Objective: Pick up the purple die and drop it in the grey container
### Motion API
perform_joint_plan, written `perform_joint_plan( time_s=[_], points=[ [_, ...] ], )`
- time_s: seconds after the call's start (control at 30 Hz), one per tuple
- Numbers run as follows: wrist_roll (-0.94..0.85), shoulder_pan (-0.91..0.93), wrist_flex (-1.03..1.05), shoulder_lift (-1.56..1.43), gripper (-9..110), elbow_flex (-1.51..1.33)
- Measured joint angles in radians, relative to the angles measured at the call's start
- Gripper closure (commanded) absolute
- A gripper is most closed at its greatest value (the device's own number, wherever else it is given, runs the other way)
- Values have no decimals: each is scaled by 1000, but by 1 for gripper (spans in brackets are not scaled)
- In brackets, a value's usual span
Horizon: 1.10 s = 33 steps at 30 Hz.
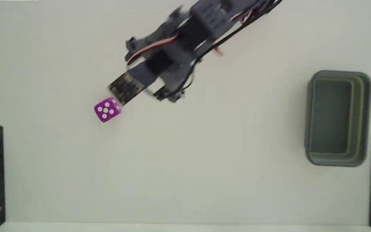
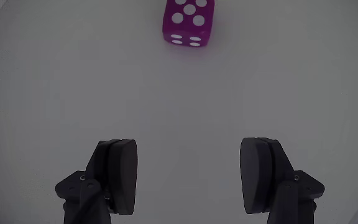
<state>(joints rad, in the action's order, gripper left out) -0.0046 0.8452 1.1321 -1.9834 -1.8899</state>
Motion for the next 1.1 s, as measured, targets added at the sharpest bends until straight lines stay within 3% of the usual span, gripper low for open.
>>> perform_joint_plan(
  time_s=[1.1],
  points=[
    [0, 0, -100, 623, -9, 522]
  ],
)
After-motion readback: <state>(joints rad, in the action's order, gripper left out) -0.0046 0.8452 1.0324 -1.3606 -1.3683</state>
